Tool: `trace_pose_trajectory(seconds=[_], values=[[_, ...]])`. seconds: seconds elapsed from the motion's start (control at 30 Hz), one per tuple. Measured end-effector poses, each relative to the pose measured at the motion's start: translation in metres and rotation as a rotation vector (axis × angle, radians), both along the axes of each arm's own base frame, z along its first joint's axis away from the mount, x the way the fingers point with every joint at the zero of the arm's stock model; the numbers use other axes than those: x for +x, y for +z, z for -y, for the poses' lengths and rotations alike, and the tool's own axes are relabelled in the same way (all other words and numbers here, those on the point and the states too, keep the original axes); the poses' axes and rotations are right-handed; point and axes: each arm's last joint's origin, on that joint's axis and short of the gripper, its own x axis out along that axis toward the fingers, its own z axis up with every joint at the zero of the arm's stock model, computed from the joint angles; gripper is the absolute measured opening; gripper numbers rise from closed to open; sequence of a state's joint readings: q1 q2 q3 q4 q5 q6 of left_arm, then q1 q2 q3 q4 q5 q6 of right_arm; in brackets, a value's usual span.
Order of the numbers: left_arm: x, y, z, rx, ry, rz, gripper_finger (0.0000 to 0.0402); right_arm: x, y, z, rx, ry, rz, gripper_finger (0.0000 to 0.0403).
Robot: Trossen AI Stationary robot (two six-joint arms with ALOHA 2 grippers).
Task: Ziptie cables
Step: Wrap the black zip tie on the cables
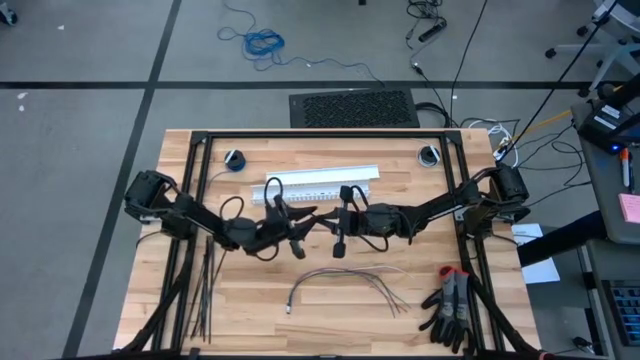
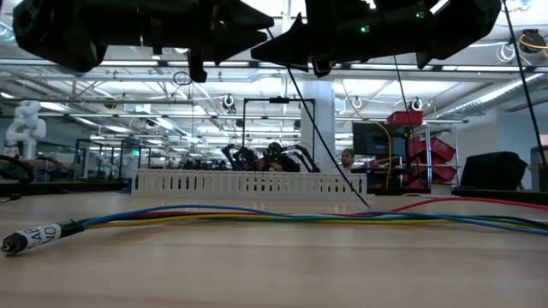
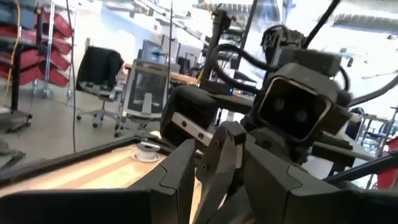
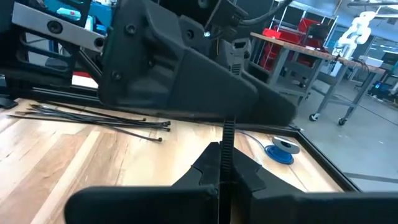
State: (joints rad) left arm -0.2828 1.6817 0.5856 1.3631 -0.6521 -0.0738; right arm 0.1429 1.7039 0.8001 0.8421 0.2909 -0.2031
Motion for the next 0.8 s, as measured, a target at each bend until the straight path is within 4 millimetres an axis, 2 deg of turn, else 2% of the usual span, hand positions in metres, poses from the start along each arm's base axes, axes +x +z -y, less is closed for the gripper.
trace_pose_trajectory(seconds=[0.13,0.23,0.3,0.6,0.8], values=[[0.003,-0.001,-0.004,-0.015,0.009,-0.018,0.0096,0.000,0.000,0.000,0.000,-0.004,-0.001,0.0000],[0.003,-0.001,-0.004,-0.010,0.010,-0.021,0.0036,0.000,0.000,0.001,-0.001,-0.013,-0.001,0.0000],[0.003,-0.001,-0.004,-0.005,0.010,-0.023,0.0010,0.000,0.000,0.001,-0.006,-0.030,-0.004,0.0000],[0.002,0.000,-0.003,0.086,0.033,-0.059,0.0002,0.000,-0.002,0.007,-0.015,-0.045,-0.020,0.0000],[-0.014,0.033,0.003,0.177,0.026,-0.038,0.0001,-0.002,-0.019,0.008,-0.003,0.008,-0.200,0.0015]])
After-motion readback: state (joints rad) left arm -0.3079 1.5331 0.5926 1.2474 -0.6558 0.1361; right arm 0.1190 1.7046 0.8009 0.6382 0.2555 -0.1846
